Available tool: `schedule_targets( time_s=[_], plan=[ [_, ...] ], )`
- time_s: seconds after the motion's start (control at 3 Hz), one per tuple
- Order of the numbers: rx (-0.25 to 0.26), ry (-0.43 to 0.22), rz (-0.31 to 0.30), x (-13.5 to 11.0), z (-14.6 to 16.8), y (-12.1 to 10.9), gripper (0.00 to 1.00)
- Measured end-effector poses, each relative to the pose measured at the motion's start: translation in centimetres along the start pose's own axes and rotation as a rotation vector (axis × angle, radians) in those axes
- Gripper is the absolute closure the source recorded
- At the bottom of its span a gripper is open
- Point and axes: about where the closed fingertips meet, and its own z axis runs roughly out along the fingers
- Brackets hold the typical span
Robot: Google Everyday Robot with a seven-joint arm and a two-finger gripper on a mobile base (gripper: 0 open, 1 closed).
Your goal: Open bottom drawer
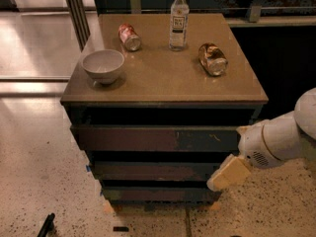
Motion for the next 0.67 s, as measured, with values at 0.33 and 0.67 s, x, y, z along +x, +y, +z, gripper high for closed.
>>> schedule_targets(
  time_s=[0.33, 0.67],
  plan=[
    [-0.003, -0.002, 0.006, 0.17, 0.49, -0.09, 0.17],
    [-0.003, -0.002, 0.006, 0.17, 0.49, -0.09, 0.40]
  ],
)
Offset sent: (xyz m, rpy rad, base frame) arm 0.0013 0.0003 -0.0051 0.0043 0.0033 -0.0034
